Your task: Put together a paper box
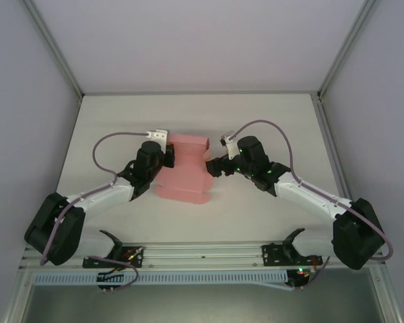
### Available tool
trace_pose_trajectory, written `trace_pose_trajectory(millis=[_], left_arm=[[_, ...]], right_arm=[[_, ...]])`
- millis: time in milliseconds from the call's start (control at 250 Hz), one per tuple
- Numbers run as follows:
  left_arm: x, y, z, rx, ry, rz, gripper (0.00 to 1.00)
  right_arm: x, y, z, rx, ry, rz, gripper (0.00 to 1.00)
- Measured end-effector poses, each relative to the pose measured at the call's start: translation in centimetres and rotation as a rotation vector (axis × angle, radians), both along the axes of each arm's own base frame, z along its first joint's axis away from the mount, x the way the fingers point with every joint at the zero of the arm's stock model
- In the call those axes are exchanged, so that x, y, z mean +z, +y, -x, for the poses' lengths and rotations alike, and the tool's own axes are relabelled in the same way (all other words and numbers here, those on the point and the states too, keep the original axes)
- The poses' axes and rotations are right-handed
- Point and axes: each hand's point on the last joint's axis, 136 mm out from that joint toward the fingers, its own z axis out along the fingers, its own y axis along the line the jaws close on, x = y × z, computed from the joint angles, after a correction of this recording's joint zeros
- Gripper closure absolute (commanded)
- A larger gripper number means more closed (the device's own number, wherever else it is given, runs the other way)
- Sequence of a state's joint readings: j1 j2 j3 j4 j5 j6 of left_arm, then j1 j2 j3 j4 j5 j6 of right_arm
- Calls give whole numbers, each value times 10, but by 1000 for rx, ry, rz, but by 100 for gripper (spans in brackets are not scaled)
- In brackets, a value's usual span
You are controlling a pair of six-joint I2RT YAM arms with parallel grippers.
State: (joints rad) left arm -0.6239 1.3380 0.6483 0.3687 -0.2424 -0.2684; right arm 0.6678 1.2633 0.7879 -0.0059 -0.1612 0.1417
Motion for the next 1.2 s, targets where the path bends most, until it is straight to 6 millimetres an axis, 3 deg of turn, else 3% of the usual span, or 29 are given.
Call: trace_pose_trajectory(millis=[124, 291, 535, 687, 946, 1202], left_arm=[[0, -4, 2, -23, 5, 8, 100], [-3, -6, 2, -35, 14, 9, 100], [-5, -8, 1, -32, 28, 12, 100], [-3, -7, 0, -15, 40, 6, 100], [5, -10, -4, 60, 65, 37, 100], [6, -14, -3, 78, 124, 55, 100]], right_arm=[[-7, 5, -1, 25, 18, 9, 19], [-15, 21, -17, 34, 45, 17, 27], [-17, 32, -39, -58, 8, 44, 74], [-16, 20, -59, -241, -72, 146, 92], [-7, 2, -77, -560, -123, 271, 94], [-8, -10, -74, -666, -77, 287, 90]])
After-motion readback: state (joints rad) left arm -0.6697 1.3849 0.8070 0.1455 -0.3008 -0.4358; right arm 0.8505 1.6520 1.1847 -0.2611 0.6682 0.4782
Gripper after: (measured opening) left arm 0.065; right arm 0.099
